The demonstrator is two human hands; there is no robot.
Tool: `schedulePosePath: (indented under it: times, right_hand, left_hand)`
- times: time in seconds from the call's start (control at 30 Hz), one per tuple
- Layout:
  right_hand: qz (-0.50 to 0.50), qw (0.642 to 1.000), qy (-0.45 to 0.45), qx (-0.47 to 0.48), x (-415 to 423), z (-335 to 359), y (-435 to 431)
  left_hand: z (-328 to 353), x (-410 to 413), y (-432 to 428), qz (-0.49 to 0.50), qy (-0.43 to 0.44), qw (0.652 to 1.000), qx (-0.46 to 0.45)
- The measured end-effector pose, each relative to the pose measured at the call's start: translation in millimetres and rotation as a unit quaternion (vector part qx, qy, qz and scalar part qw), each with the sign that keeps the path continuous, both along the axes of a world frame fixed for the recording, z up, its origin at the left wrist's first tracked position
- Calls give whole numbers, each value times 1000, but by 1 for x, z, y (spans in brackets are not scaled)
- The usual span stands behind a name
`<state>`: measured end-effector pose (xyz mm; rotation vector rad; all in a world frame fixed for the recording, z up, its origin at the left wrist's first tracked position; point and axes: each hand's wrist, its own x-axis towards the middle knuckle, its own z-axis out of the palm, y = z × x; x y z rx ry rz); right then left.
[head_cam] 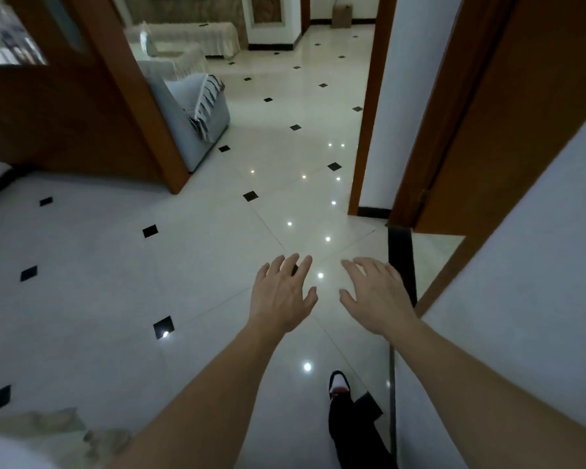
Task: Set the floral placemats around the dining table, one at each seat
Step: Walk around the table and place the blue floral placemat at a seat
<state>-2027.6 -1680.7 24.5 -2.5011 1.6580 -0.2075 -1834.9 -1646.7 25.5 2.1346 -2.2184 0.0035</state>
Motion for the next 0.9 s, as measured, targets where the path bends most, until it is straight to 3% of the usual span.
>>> schedulePosePath:
  times: [0.27,0.47,0.9]
  right_hand:
    - [129,991,-18,14,91,-18,-140]
    - [248,968,-27,1,182,-14,-211]
    - [482,874,-49,-22,414,-30,-193]
  left_hand:
    - [-6,88,-95,105,-28,994,11]
    - [1,155,-119,231,-10,973,-9]
    - [-14,307,-42,457,-11,889,-38]
